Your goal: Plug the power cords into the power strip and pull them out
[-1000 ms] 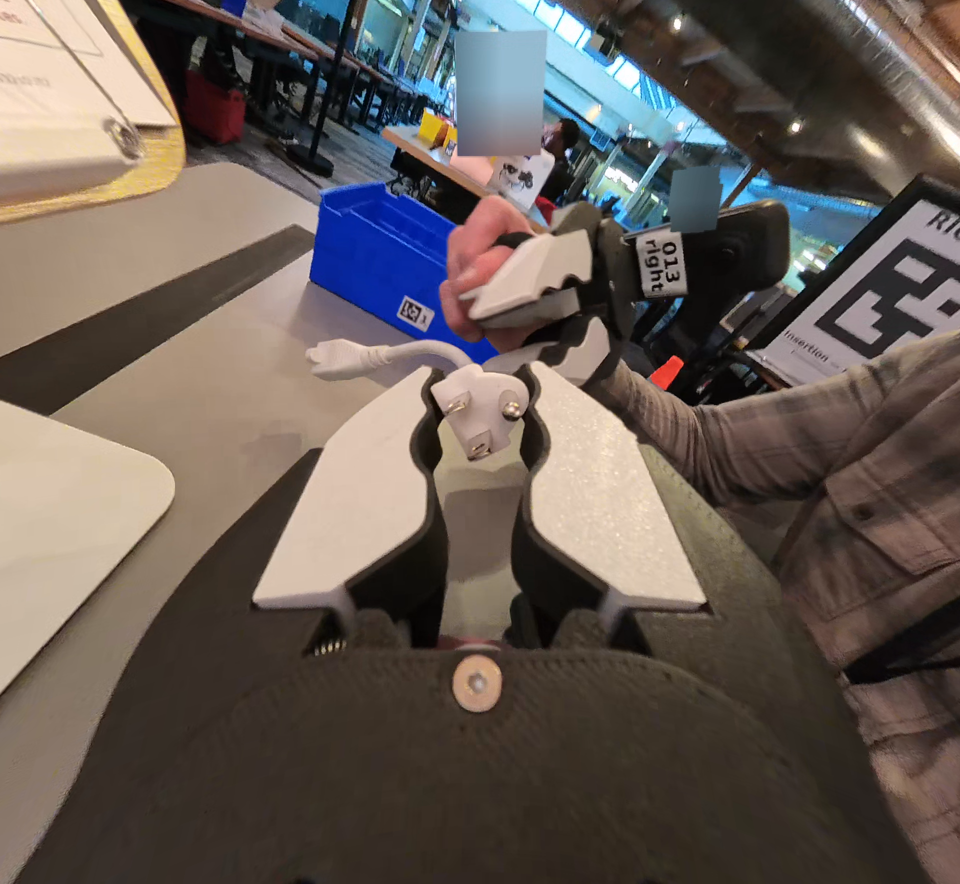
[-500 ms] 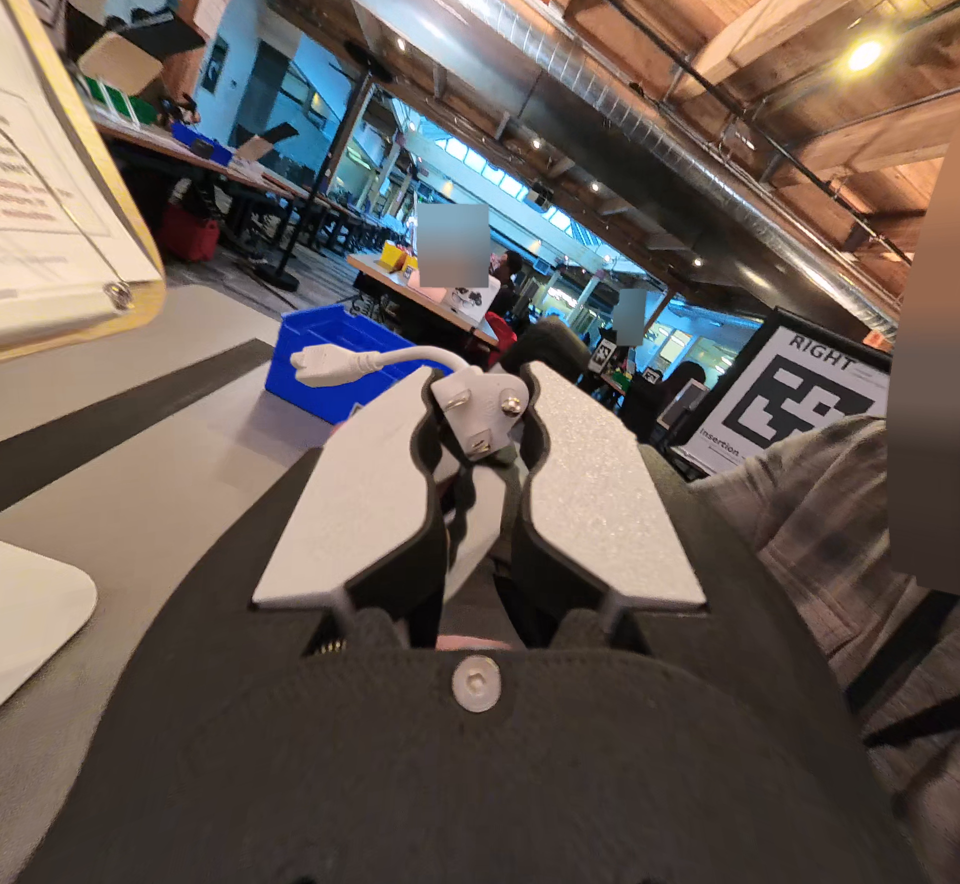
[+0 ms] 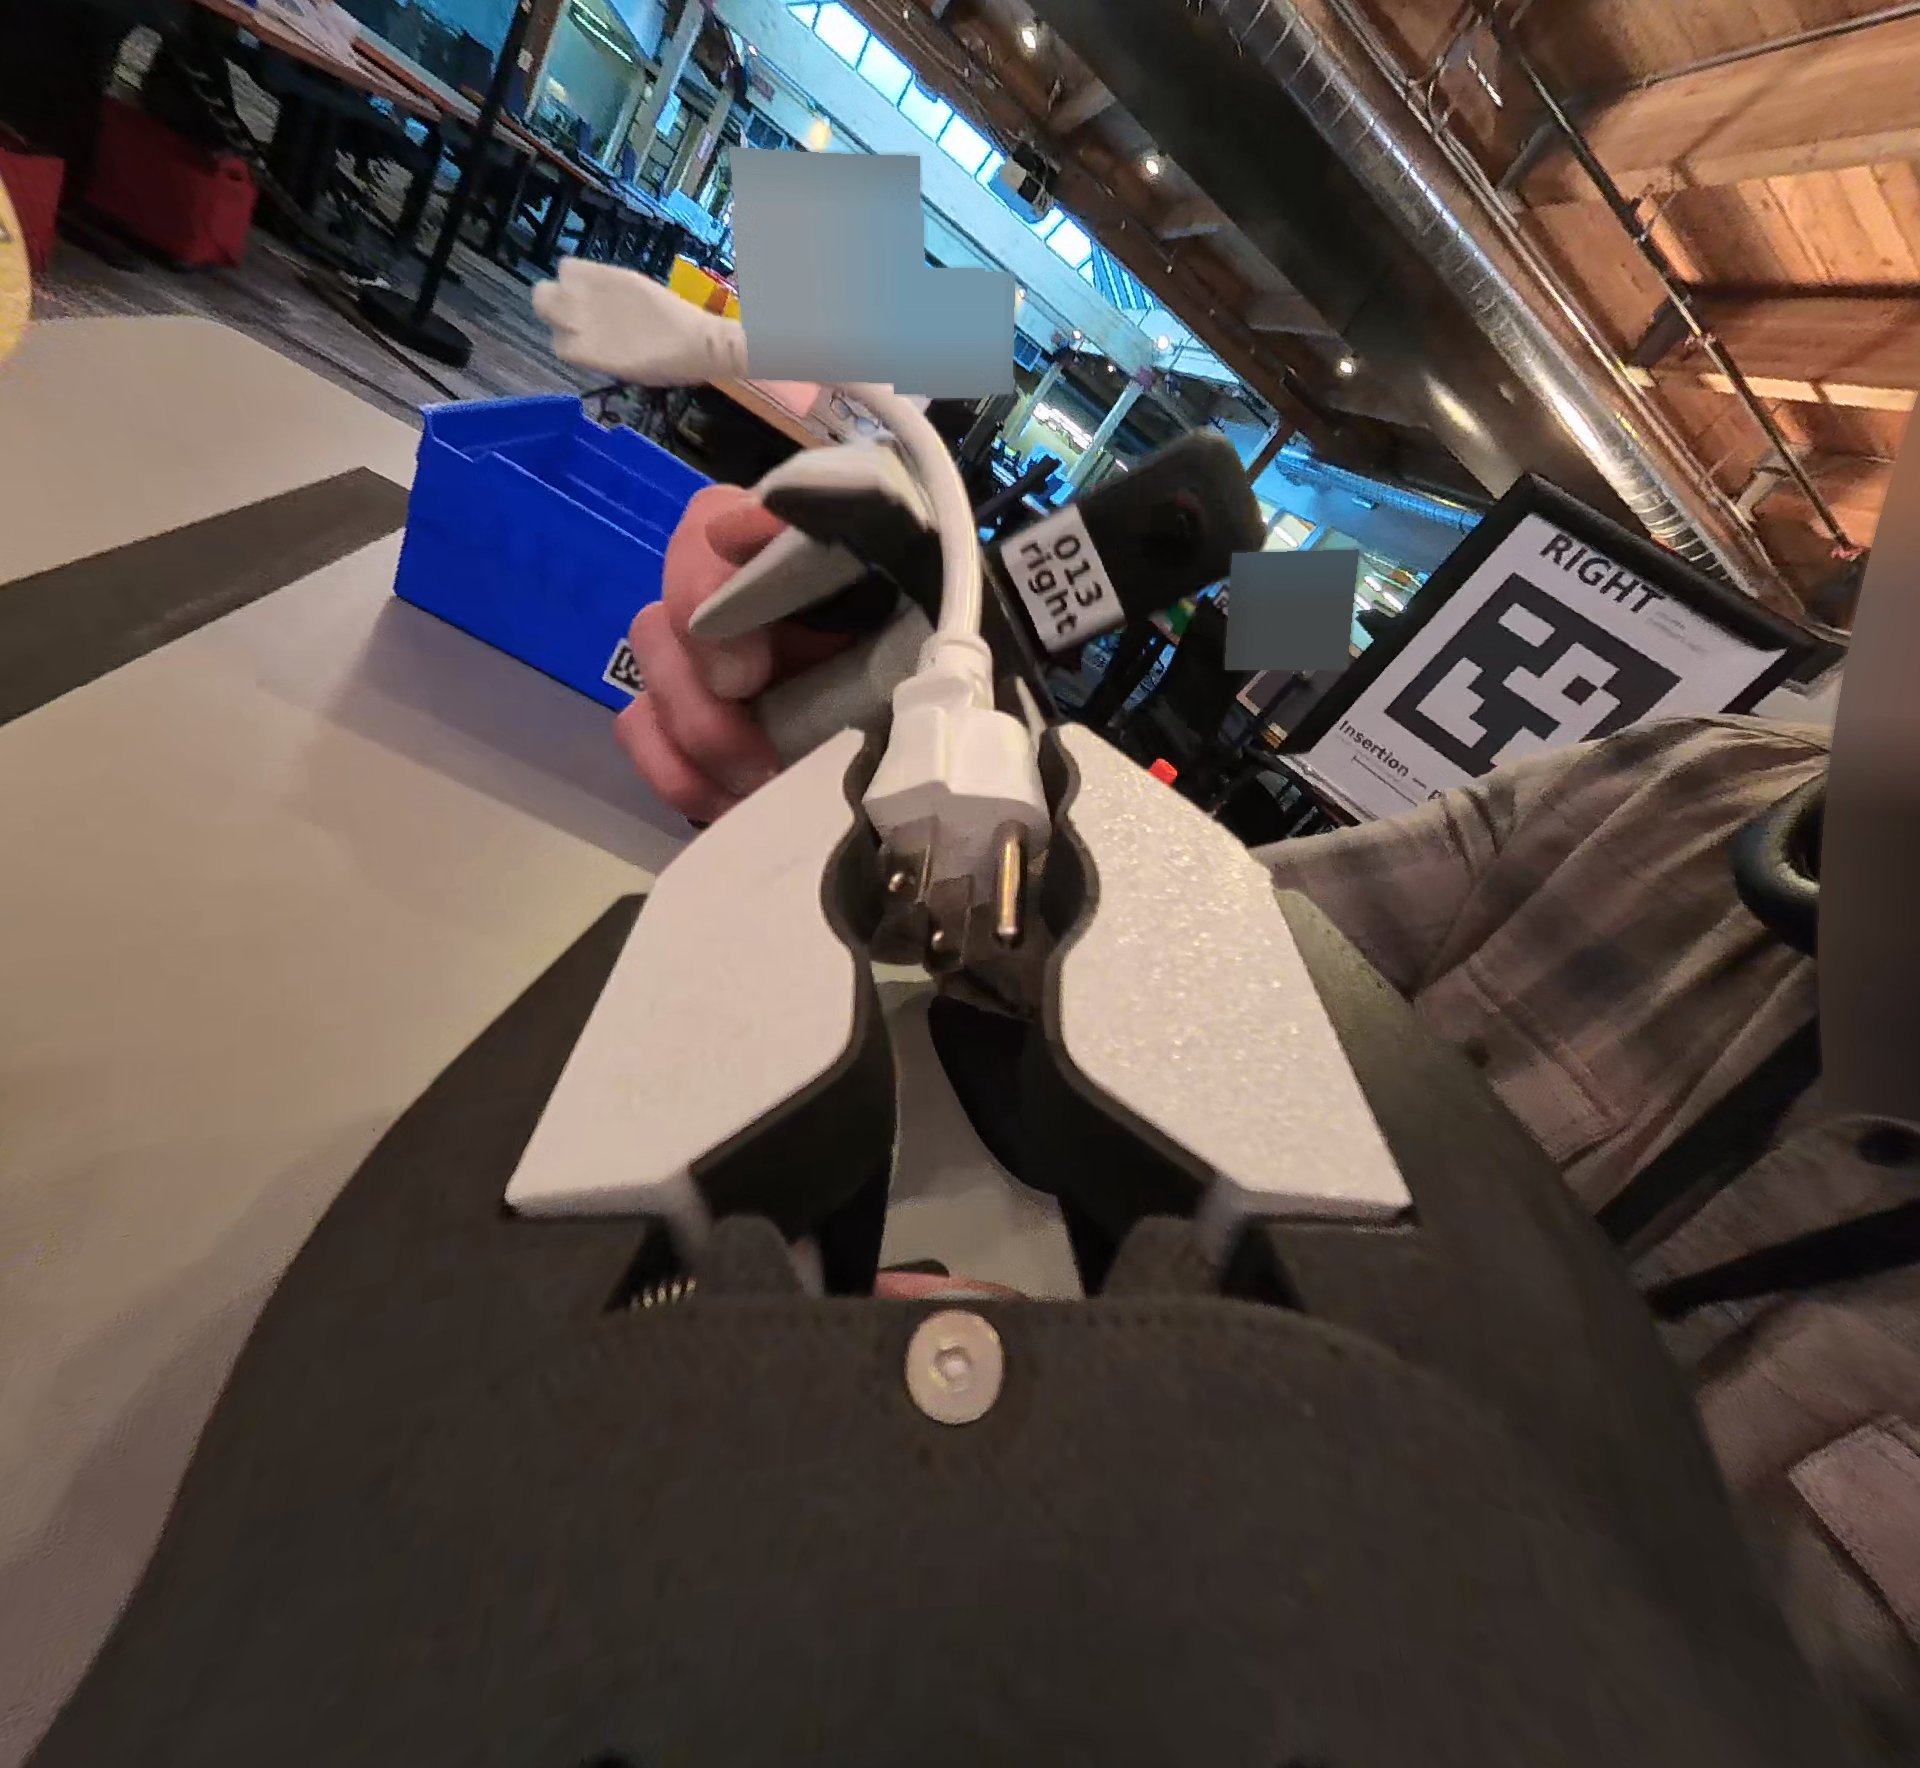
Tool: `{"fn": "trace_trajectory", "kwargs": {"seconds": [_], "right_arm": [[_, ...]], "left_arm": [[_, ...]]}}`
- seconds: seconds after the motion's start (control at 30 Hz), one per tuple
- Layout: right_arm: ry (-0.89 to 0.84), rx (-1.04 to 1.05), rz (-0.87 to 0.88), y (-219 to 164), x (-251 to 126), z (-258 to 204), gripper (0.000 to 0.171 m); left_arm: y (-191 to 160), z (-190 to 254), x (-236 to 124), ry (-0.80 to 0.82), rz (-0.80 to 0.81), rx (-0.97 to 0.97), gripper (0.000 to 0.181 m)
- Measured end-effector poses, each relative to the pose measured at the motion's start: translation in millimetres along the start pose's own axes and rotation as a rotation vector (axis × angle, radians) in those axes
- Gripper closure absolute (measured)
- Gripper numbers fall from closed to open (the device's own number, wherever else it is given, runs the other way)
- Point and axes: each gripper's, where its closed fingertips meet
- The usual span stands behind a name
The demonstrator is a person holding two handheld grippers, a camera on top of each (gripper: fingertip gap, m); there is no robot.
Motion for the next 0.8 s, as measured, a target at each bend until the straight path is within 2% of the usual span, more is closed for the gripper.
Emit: {"fn": "trace_trajectory", "kwargs": {"seconds": [0.03, 0.1, 0.13, 0.23, 0.37, 0.43, 0.57, 0.63, 0.67, 0.8], "right_arm": [[0.019, 0.041, 0.012, 1, 0, 0, 0.107], [0.056, -0.019, 0.000, 1, 2, -9, 0.094], [0.072, -0.059, -0.001, 2, 3, -14, 0.095], [0.176, -0.147, -0.039, 2, -3, -29, 0.114], [0.297, -0.273, -0.202, -15, -6, -43, 0.141], [0.324, -0.279, -0.259, -23, -8, -44, 0.143], [0.358, -0.280, -0.326, -30, -11, -46, 0.132], [0.373, -0.284, -0.349, -34, -11, -48, 0.136], [0.388, -0.273, -0.354, -35, -12, -49, 0.146], [0.395, -0.179, -0.266, -29, -9, -48, 0.148]], "left_arm": [[-2, -1, 0, -0.002, -0.013, 0.002, 0.155], [-7, 1, 0, -0.023, -0.037, 0.003, 0.155], [-8, 3, 0, -0.040, -0.047, 0.001, 0.155], [-16, 6, 1, -0.089, -0.084, -0.017, 0.155], [-29, 7, 9, -0.146, -0.133, -0.045, 0.155], [-35, 3, 11, -0.143, -0.157, -0.053, 0.155], [-48, -4, 17, -0.136, -0.198, -0.069, 0.155], [-50, -6, 17, -0.151, -0.195, -0.082, 0.155], [-50, -7, 16, -0.147, -0.194, -0.083, 0.155], [-42, -3, 14, -0.148, -0.171, -0.068, 0.156]]}}
Point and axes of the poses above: each gripper's, where its closed fingertips meet, x out along the fingers, y out of its top, z = x × y across the jaws, and after that the axes turned 5 degrees about -z, right-handed
